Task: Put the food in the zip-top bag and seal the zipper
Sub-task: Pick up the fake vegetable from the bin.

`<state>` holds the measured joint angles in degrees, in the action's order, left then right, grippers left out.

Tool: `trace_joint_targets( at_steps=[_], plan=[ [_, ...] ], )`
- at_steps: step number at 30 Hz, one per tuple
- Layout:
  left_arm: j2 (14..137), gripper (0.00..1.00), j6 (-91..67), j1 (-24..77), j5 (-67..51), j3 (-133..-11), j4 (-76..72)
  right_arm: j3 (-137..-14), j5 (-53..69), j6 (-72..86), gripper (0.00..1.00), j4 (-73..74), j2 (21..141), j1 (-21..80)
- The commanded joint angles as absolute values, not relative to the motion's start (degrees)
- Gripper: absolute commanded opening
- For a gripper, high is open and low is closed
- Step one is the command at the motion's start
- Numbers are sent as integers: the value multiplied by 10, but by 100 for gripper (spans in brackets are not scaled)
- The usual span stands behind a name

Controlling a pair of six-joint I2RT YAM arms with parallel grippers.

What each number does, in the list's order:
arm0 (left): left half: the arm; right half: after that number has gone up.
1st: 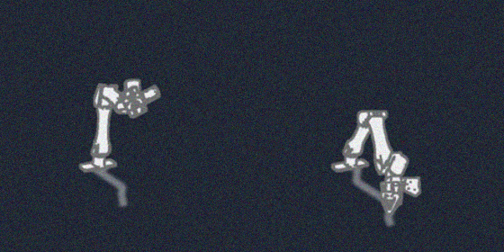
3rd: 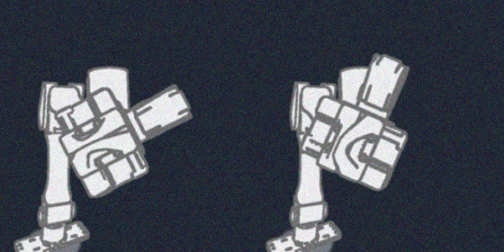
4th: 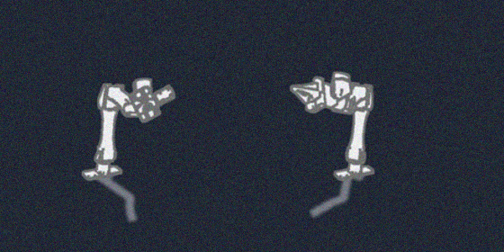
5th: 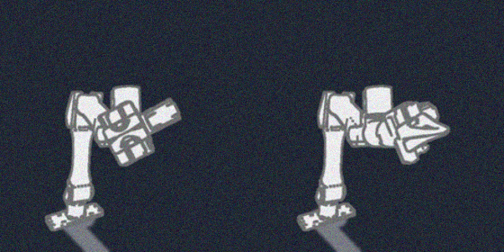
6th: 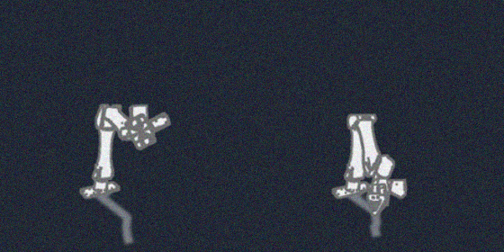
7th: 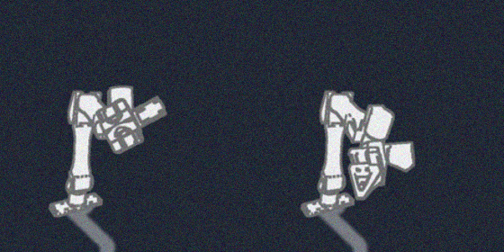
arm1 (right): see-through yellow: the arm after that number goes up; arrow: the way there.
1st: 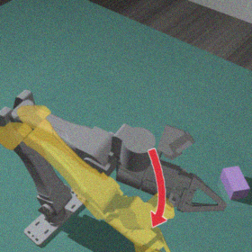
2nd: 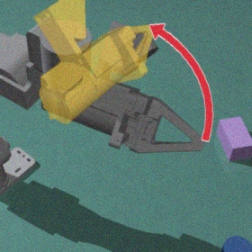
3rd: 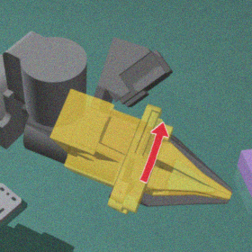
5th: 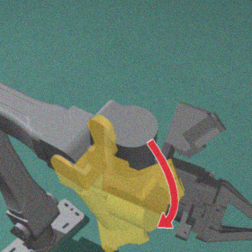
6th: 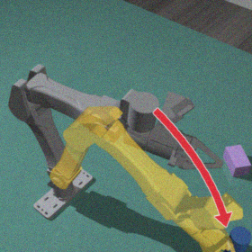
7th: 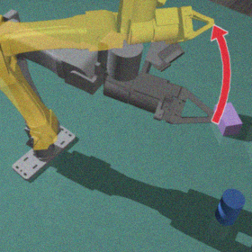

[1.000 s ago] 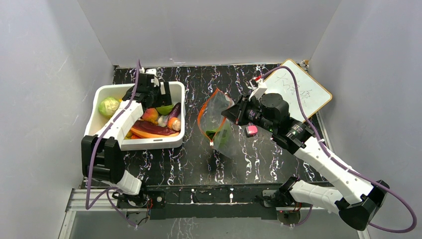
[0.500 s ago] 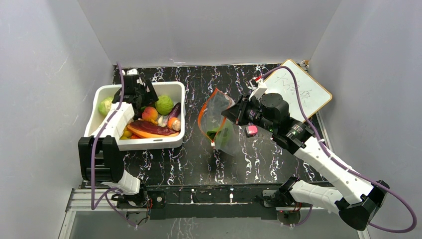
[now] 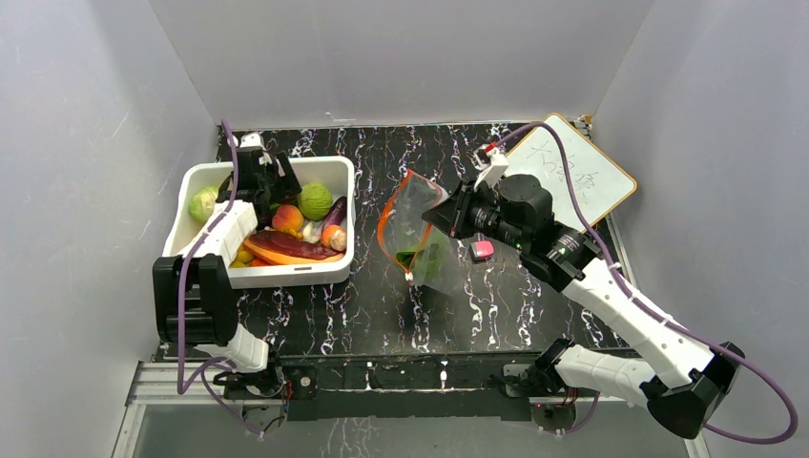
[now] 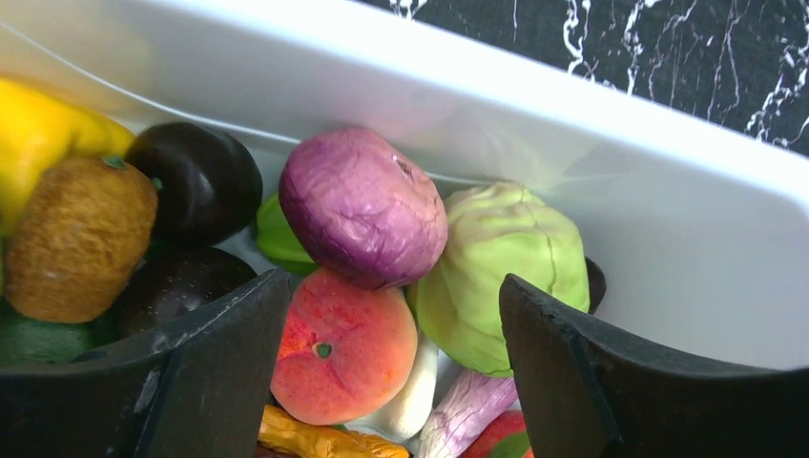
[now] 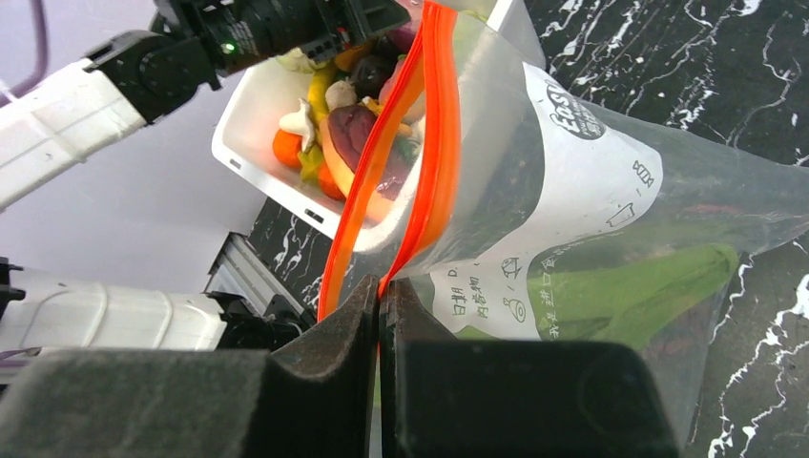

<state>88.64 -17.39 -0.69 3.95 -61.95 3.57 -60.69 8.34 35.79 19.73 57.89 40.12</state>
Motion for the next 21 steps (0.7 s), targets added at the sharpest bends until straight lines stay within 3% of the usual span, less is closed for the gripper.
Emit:
trace_joint_targets(
  at_steps=[1,15,21],
  plan=[
    [870,79,-185,-11,13,-586,-26,-682,120,331,0,174,596,401],
    [899,77,-162,-17,34,-562,-85,-582,90,349,0,123,511,401],
    [910,77,-176,-18,35,-563,-84,-599,88,345,0,134,522,401]
  ],
)
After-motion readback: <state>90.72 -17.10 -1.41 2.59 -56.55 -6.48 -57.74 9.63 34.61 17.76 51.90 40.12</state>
